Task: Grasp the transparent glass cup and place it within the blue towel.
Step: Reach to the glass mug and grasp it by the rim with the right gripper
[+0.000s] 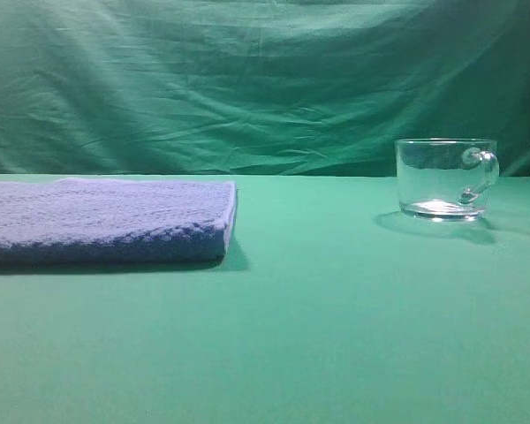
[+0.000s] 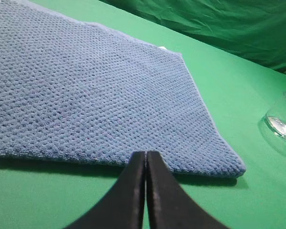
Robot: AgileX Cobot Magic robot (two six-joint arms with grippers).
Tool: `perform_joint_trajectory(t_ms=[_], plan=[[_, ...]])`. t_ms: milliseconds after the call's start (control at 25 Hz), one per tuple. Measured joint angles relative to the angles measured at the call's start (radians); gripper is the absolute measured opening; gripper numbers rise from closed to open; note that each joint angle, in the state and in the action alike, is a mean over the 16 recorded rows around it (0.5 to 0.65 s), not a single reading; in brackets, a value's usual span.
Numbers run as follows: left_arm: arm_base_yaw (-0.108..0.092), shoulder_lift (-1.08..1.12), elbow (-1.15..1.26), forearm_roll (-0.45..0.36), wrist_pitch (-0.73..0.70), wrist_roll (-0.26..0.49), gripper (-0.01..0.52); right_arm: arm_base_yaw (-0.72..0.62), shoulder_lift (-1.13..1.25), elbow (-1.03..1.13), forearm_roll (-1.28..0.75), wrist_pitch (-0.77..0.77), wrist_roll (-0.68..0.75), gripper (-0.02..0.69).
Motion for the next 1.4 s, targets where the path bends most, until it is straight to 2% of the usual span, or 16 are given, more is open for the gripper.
perform_joint_trajectory(t_ms=[960,1400], plan=[[0.0,0.0,0.0,0.0,0.0,0.0,0.0,0.0,0.0,0.0,0.003,-0.007,0.001,0.05],[0.0,0.0,0.0,0.0,0.0,0.0,0.0,0.0,0.0,-0.026,0.113,-0.176,0.015,0.05]])
